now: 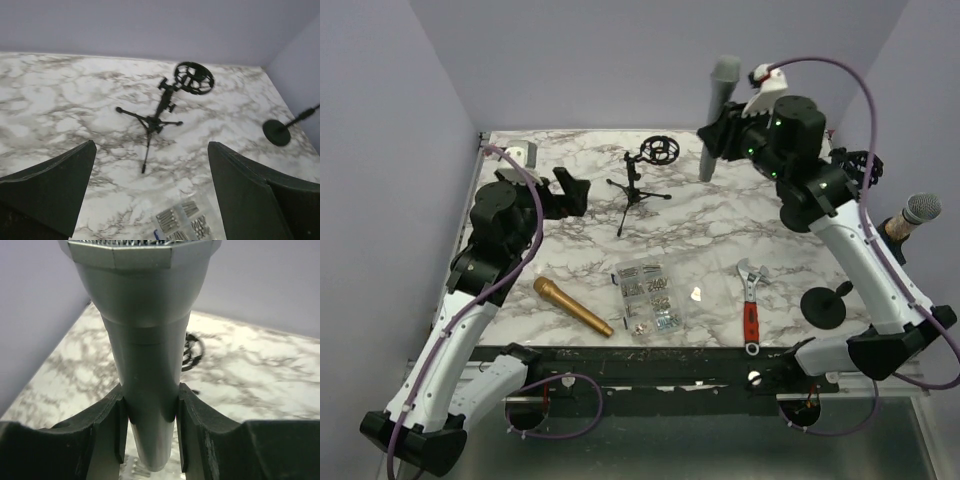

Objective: Remove the microphone from the stand

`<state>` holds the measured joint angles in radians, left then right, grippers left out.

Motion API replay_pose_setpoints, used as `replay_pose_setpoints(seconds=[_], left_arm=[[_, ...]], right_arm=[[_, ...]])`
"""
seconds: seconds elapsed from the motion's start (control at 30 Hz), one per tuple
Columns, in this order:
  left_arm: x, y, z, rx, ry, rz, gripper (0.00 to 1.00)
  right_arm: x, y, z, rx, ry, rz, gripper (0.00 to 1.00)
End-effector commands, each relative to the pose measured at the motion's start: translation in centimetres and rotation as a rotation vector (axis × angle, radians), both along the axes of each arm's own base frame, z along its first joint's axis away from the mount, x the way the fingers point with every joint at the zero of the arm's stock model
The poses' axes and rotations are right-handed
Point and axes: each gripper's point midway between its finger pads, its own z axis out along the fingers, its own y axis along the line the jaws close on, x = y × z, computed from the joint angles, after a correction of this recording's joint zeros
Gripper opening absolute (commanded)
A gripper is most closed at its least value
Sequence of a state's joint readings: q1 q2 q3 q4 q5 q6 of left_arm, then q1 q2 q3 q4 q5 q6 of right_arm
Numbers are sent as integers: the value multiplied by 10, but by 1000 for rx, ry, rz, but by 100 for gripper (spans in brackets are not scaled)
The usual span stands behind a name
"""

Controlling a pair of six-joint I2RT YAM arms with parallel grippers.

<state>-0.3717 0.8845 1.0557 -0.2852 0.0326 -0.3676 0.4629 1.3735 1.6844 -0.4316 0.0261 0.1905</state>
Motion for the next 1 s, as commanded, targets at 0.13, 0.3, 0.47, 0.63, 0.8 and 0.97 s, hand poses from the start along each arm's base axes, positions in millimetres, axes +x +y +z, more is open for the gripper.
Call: replay_pose_setpoints(seconds=[0.13, 0.3, 0.47, 0.63, 0.8, 0.97], left_arm=[[-6, 133, 8, -25, -65, 664, 99], [-26, 167, 15, -41, -119, 829, 99], [-40, 181, 21, -59, -150, 900, 98], [-43, 183, 22, -75, -154, 910, 99], [-38, 177, 20, -72, -149, 877, 99], [-33, 171, 17, -71, -139, 848, 98]], right_arm=[[-57, 167, -101, -40, 179, 369, 1], [-96, 244, -161, -231, 225, 479, 1], [-108, 271, -198, -334, 307, 555, 1], [-119, 290, -238, -405, 369, 611, 1], [-123, 308, -266, -459, 415, 622, 1], [-118, 315, -284, -509, 437, 611, 1]])
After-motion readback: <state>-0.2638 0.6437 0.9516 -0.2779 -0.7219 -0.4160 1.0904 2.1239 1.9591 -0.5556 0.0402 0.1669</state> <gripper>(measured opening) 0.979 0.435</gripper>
